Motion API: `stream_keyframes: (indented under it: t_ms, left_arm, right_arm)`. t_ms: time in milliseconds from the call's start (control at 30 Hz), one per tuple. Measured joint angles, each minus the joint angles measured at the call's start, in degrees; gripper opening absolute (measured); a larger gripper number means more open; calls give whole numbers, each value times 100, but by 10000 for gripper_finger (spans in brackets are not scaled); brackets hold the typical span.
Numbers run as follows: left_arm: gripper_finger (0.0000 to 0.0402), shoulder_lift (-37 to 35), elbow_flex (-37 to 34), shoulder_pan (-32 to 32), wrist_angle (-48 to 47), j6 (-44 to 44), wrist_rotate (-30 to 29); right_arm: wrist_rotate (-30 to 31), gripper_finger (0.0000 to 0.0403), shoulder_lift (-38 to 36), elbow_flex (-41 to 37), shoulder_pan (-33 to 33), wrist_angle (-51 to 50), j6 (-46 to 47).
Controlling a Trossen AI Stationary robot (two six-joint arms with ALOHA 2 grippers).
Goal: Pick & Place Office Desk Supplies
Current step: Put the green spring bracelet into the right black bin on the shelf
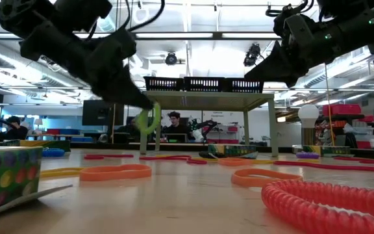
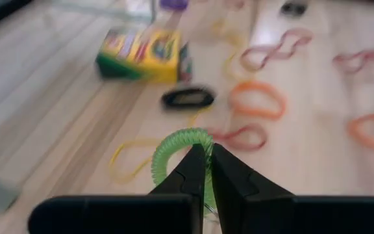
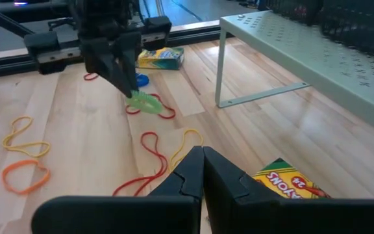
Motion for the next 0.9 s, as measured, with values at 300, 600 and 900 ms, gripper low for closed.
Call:
stream_keyframes:
  t_ms: [300,600,900]
  left_arm:
    - [19,1352,4,24,2889,481,673]
    - [19,2486,4,315,5051,452,1417]
    - [19,2545,4,345,5107,430,1470]
  right_arm:
    - [-92,11,0,0,0,3,-2]
    - [-374,11,64,2,2,49,-1]
    - [-660,40,1025,4,1,1005,-174]
